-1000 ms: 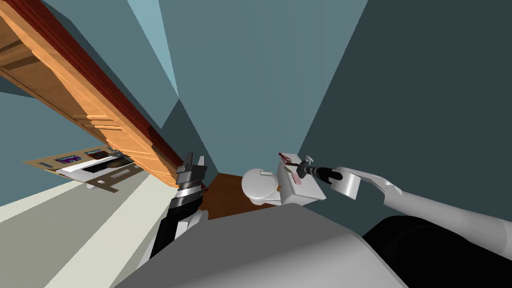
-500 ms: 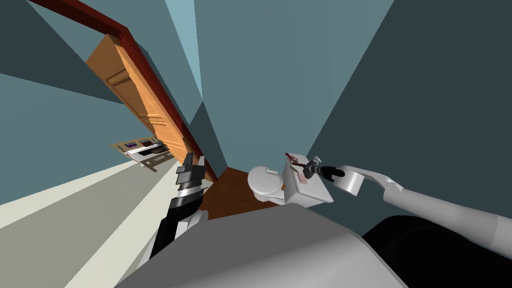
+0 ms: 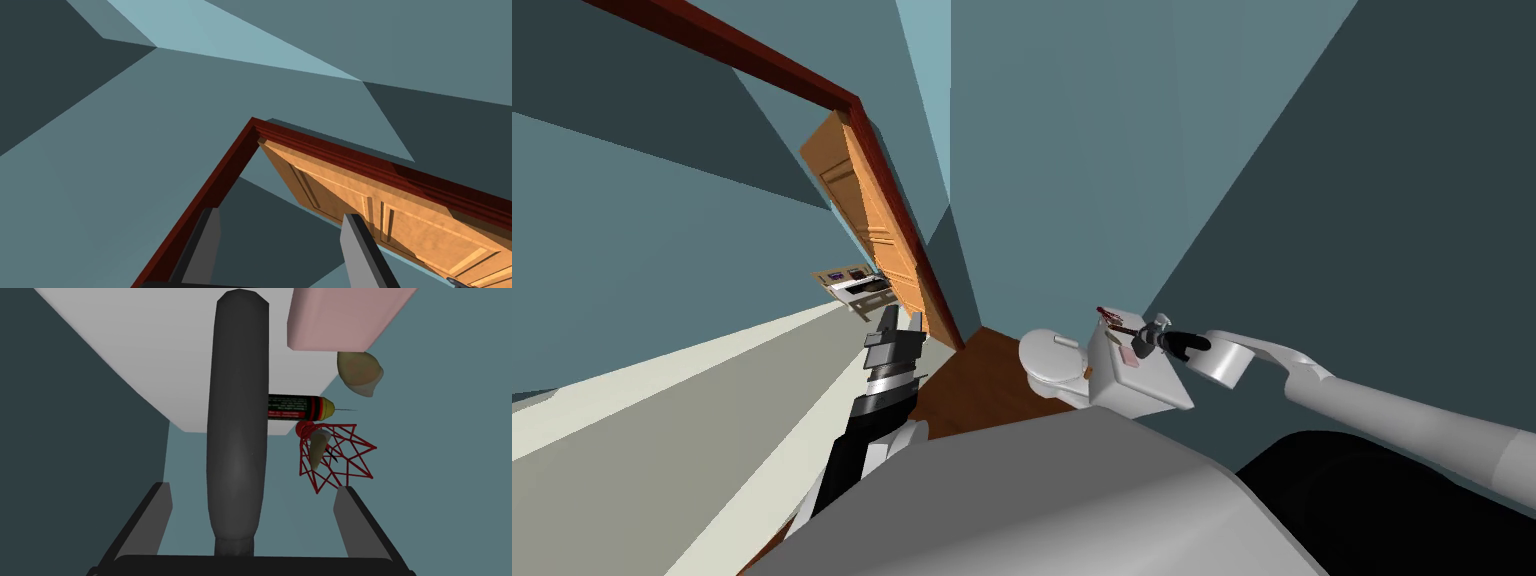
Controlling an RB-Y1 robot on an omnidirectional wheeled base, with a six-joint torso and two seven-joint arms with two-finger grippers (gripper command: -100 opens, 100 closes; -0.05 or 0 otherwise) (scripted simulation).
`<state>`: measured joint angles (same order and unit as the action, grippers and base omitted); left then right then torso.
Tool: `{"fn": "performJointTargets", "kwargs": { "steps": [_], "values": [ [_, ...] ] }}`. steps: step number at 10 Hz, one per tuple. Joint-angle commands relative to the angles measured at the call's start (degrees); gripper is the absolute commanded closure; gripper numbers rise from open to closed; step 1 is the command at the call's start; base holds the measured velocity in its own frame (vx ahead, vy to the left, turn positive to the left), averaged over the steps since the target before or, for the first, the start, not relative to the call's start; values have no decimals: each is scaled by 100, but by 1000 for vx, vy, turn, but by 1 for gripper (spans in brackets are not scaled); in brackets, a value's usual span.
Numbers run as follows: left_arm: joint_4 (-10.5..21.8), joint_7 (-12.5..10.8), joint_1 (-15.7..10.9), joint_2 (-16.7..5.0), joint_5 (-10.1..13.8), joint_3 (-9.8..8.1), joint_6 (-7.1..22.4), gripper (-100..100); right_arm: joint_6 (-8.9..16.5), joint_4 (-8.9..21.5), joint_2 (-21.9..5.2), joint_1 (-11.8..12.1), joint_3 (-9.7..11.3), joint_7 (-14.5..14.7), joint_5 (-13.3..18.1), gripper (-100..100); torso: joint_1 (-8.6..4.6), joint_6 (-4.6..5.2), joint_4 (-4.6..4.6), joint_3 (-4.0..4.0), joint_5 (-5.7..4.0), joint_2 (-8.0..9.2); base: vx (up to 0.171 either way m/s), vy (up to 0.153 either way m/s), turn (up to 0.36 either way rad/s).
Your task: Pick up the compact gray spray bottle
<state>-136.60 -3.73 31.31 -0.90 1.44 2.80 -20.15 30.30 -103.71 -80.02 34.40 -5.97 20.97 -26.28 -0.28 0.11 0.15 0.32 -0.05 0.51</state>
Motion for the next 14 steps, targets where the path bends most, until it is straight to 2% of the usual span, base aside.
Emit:
{"fn": "performJointTargets", "kwargs": {
  "steps": [1,2,3,4,8,9,10,11,12,14],
  "values": [
    [0,0,0,0,0,0,0,0,-77,286,-15,-120,48,-48,-129,-100,0,0,0,0,0,0,-105,45,353],
    [0,0,-1,0,0,1,0,0,-77,481,-15,-120,48,-48,-129,-100,6,-10,-2,-4,0,-5,-97,49,205],
    [0,0,0,0,0,0,0,0,-100,433,-30,-183,112,-20,-143,-100,6,0,-2,-4,1,-7,-37,19,7],
    [0,0,1,0,0,0,0,0,-110,459,-31,-185,114,-21,-148,100,-3,2,-4,-12,-1,-21,-7,3,-6],
    [0,0,1,0,0,-1,0,0,-105,460,-31,-182,114,-22,-147,100,-10,-4,-10,-26,-4,-44,-1,-1,-3],
    [0,0,1,0,0,-1,0,0,-105,460,-31,-182,114,-21,-147,0,-10,-3,-10,-26,-4,-44,0,0,0],
    [0,0,1,0,0,-1,0,0,-35,173,-6,-66,52,6,-30,100,-10,-3,-10,-26,-4,-44,75,-36,-295],
    [-1,0,4,-1,0,-2,-1,0,-35,157,-6,-66,52,6,-30,100,-20,14,-12,-32,-3,-57,100,-48,-302],
    [-1,0,3,-1,0,-2,-1,0,7,-96,3,-11,56,60,68,100,-30,10,-15,-38,-6,-65,138,-68,-351],
    [0,0,3,-1,0,-1,-1,0,49,-335,12,44,60,115,166,100,-26,-4,-20,-52,-9,-89,142,-28,-295]
  ]
}}
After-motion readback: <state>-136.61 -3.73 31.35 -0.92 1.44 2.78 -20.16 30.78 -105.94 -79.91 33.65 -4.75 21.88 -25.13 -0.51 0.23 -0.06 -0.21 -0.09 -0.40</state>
